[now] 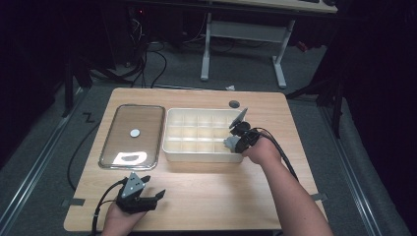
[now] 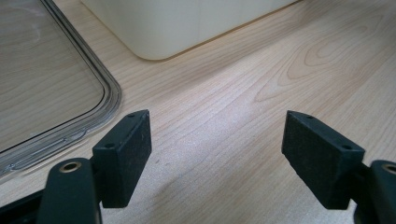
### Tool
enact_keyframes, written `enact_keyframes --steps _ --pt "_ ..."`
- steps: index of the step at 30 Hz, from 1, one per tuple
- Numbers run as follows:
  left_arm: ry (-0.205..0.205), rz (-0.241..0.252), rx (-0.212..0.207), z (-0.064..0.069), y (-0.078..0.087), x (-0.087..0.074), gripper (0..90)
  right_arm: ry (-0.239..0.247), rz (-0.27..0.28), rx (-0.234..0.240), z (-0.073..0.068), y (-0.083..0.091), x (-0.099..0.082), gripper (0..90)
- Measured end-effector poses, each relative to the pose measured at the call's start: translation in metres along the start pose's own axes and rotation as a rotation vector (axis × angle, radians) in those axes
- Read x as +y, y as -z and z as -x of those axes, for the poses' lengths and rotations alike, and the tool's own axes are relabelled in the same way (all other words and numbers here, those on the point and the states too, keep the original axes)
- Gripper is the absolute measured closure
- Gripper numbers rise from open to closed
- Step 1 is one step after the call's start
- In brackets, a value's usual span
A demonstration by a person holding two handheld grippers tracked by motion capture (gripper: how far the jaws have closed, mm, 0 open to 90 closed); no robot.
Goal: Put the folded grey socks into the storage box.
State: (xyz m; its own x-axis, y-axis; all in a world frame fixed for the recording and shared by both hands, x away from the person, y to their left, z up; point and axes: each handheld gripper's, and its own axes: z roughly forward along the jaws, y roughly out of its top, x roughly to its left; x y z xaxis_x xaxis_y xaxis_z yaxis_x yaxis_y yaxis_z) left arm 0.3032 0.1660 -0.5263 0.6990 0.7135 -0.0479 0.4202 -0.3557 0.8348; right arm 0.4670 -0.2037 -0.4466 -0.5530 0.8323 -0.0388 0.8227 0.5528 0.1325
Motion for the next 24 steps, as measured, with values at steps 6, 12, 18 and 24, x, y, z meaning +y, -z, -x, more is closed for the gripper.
enact_keyframes --steps 6,12,18,24 --pt "0.005 0.000 -0.001 -0.0008 0.0005 -0.0001 24.9 0.002 -0.018 0.003 0.0006 -0.0047 0.0018 72.3" --pt "0.000 0.000 -0.003 0.0003 0.0006 0.0005 25.0 -0.007 -0.034 0.019 0.0021 -0.0051 0.0034 72.4" --pt "-0.003 -0.007 -0.014 0.0012 -0.0002 0.0003 25.1 -0.001 -0.043 0.020 0.0022 -0.0054 0.0045 72.3" --pt "0.005 -0.009 -0.025 0.0010 -0.0001 0.0005 25.2 0.004 -0.040 0.022 0.0021 -0.0053 0.0041 71.9"
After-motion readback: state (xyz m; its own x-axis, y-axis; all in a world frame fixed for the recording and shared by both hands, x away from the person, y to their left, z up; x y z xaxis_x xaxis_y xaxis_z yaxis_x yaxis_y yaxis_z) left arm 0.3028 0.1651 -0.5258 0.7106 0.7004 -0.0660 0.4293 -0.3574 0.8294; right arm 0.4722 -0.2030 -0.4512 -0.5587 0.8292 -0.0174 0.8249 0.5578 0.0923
